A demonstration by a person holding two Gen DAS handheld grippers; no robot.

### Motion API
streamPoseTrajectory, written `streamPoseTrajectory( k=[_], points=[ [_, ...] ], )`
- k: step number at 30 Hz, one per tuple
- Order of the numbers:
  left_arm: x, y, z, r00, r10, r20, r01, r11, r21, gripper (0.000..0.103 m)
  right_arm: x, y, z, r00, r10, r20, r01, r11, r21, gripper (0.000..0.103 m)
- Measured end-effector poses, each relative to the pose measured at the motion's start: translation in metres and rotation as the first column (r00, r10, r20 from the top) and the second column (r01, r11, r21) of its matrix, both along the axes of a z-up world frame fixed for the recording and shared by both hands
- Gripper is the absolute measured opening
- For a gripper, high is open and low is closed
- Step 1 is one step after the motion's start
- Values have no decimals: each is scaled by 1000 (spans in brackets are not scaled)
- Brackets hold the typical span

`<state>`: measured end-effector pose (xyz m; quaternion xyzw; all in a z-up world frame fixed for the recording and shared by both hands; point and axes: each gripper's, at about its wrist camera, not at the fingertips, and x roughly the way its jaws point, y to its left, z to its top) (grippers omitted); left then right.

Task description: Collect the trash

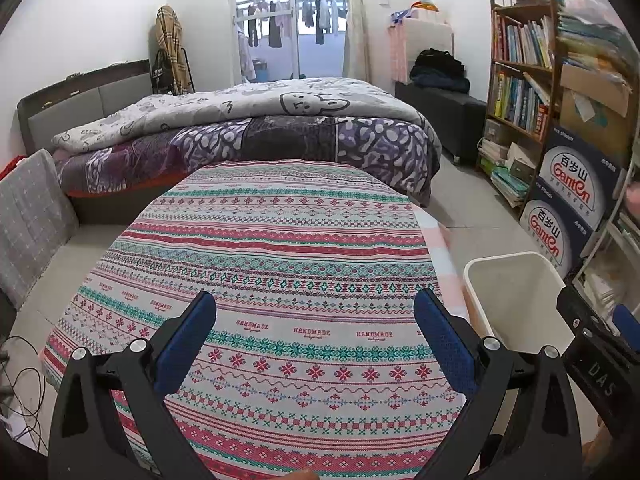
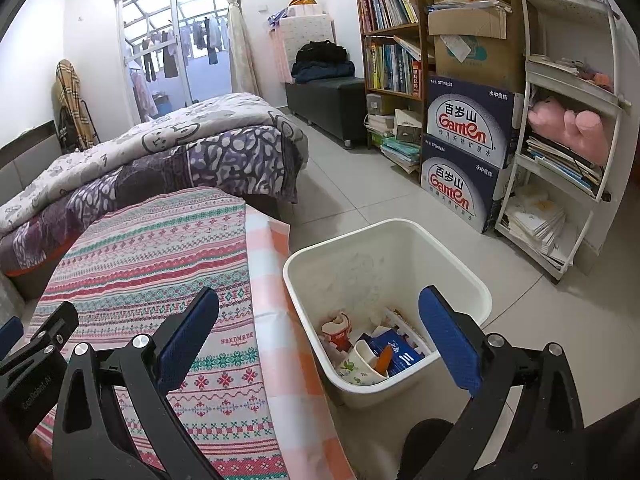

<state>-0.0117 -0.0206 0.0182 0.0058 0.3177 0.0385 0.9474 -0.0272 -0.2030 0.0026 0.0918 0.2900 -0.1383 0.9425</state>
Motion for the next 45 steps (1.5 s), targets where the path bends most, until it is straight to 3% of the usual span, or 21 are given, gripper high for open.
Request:
streamPoseTrajectory(
  k=[29,45],
  points=[
    [0,-7,-3,1000,-24,6,24,1000,19,96,-2,-3,-9,1000,-4,-14,4,1000,6,96],
    [0,-7,-4,999,-32,5,32,999,-6,92,-2,-5,-13,1000,-7,-27,7,1000,14,96]
  ],
)
